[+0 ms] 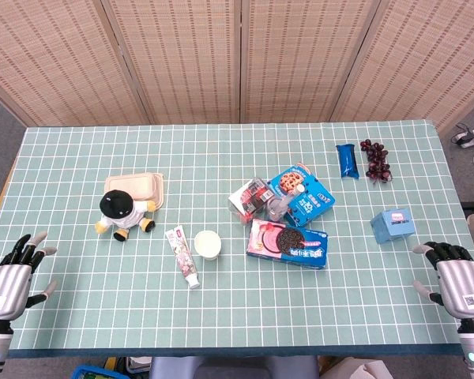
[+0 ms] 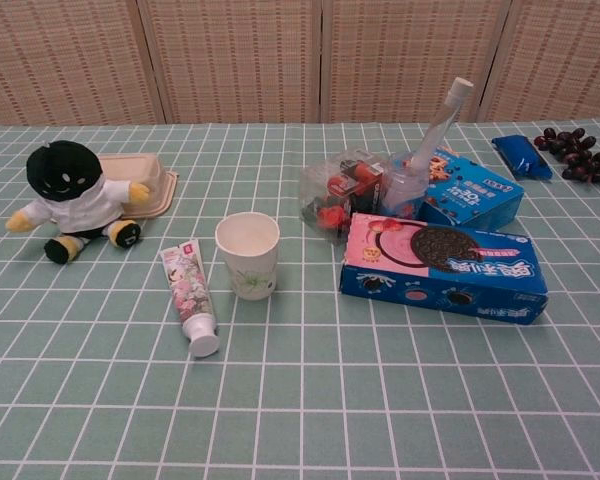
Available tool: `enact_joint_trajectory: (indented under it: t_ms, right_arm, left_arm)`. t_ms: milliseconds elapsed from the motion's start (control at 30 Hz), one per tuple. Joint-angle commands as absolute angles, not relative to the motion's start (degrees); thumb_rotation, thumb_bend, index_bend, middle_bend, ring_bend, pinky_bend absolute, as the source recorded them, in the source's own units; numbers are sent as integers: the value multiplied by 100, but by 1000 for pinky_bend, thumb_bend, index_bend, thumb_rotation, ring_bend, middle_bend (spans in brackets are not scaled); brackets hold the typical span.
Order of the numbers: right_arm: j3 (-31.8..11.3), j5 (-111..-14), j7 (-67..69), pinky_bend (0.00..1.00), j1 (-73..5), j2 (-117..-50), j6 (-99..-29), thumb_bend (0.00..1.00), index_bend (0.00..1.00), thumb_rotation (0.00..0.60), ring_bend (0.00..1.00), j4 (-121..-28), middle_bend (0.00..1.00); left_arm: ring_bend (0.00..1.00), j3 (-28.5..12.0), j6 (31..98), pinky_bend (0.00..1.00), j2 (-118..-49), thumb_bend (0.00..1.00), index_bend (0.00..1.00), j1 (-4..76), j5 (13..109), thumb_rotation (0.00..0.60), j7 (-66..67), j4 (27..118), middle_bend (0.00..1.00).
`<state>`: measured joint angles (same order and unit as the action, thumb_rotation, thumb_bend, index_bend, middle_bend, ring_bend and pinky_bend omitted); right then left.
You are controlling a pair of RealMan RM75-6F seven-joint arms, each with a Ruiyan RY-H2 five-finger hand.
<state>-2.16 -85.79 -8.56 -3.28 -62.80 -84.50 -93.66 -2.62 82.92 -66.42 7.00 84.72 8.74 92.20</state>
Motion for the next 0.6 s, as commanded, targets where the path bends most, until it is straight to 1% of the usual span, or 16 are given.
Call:
enact_joint_trajectory:
  t_ms: [33,267,333,400,467,500,533,600]
  right_arm:
    - [-226,-8573,-860,290,-345,-6291,-8426,130,344,600,263,-9358,329]
    - [-206,-8659,-783,290,-412,-6334,-8336,129,344,600,263,-9324,329]
    - [-232,-8727,-746,316,-446,-6407,-8368,129,335,600,263,-9286,332]
    - [-279,-8746,-737,422,-500,-6507,-8364,140,303,600,275,-9263,345]
    - [-342,-8763,-801,588,-580,-6596,-8335,173,269,600,341,-9270,374]
    - [-376,-8761,-856,678,-628,-6630,-8305,196,256,600,406,-9297,402]
    - [-418,-8749,-937,774,-681,-6660,-8271,221,243,600,502,-9338,456]
    - [-539,-8673,-1242,906,-824,-6742,-8168,249,220,600,675,-9492,597]
  left_arm:
    - [77,-266,8284,285,-6642,267,347,708,8467,600,856,9213,141]
    - [78,-244,8309,287,-6634,267,347,696,8491,600,839,9245,141]
    - [77,-224,8333,288,-6613,267,347,681,8527,600,799,9260,141]
    - [77,-216,8364,288,-6588,267,347,665,8549,600,740,9271,141]
    - [78,-221,8387,288,-6558,267,347,655,8553,600,679,9283,141]
    - [78,-227,8404,289,-6545,267,348,649,8556,600,646,9288,141]
    - [78,-231,8417,289,-6532,267,348,644,8558,600,617,9290,141]
    - [78,-234,8442,289,-6486,267,348,630,8564,600,547,9321,141]
